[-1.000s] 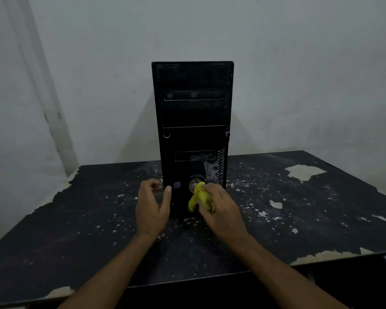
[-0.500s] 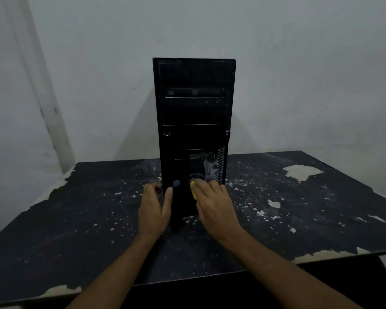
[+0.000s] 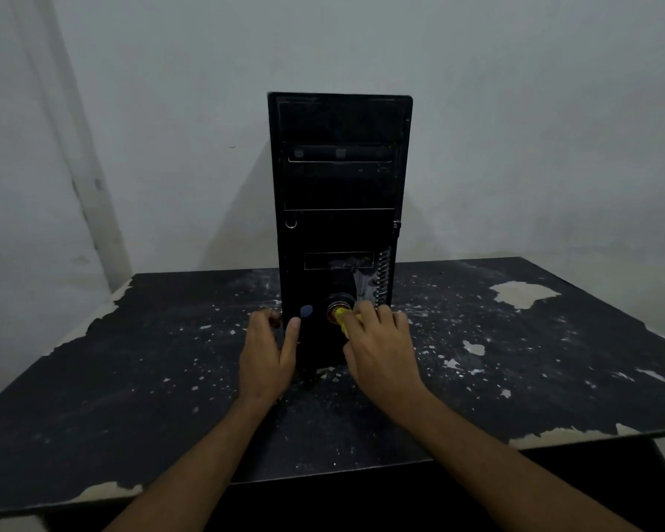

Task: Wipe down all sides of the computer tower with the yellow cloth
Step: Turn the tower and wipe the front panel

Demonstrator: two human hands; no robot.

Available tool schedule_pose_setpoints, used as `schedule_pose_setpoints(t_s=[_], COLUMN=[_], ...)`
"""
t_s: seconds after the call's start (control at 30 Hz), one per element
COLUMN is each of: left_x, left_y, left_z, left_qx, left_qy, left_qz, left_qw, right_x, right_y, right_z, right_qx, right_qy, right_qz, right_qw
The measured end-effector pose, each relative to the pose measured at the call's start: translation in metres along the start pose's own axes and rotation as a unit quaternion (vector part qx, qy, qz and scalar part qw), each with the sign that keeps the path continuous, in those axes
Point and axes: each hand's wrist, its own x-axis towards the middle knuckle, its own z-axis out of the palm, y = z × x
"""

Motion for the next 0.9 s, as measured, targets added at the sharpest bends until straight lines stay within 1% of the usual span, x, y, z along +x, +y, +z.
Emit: schedule_pose_setpoints(t_s=[0.07, 0.13, 0.3, 0.33, 0.43, 0.47, 0.53, 0.6, 0.67, 0.7, 0.73, 0.83, 0.9], left_x=[-0.002, -0.002, 0.0, 0.001, 0.0, -0.001, -0.002, 0.0, 0.003, 0.001, 0.0, -0.001, 0.0], left_y=[0.001, 0.002, 0.001, 0.001, 0.002, 0.001, -0.002, -0.002, -0.003, -0.003, -0.003, 0.0, 0.001], left_z=[0.0, 0.0, 0.001, 0.001, 0.001, 0.001, 0.002, 0.0, 0.0, 0.0, 0.001, 0.001, 0.002], left_qx=[0.003, 0.005, 0.004, 0.004, 0.0, 0.001, -0.003, -0.009, 0.0, 0.005, 0.005, 0.001, 0.005], left_qy=[0.001, 0.003, -0.004, -0.002, -0.001, -0.001, -0.004, -0.002, -0.002, -0.007, -0.007, -0.007, -0.008], left_qz=[0.002, 0.001, -0.007, -0.01, -0.014, -0.015, -0.018, -0.017, -0.013, -0.011, -0.012, -0.016, -0.018], left_qw=[1.0, 1.0, 1.0, 1.0, 1.0, 1.0, 1.0, 1.0, 1.0, 1.0, 1.0, 1.0, 1.0], right_x=[0.001, -0.004, -0.007, -0.006, -0.008, -0.012, -0.022, -0.021, -0.009, -0.005, -0.002, 0.001, -0.002], right_y=[-0.007, -0.012, -0.001, 0.0, -0.011, -0.018, -0.03, -0.028, -0.015, -0.007, 0.0, 0.011, 0.009], right_z=[0.002, 0.006, 0.012, 0.013, 0.019, 0.023, 0.025, 0.016, 0.007, 0.005, 0.005, 0.015, 0.022], right_qx=[0.042, 0.077, 0.087, 0.091, 0.13, 0.139, 0.156, 0.203, 0.271, 0.291, 0.301, 0.301, 0.313], right_qy=[-0.008, 0.0, 0.038, 0.033, -0.022, -0.038, -0.044, -0.002, 0.053, 0.071, 0.081, 0.095, 0.1], right_qz=[0.066, 0.097, 0.033, 0.035, 0.047, 0.034, -0.002, -0.004, 0.067, 0.111, 0.134, 0.098, 0.098], right_qw=[0.997, 0.992, 0.995, 0.995, 0.99, 0.989, 0.987, 0.979, 0.959, 0.948, 0.941, 0.944, 0.939])
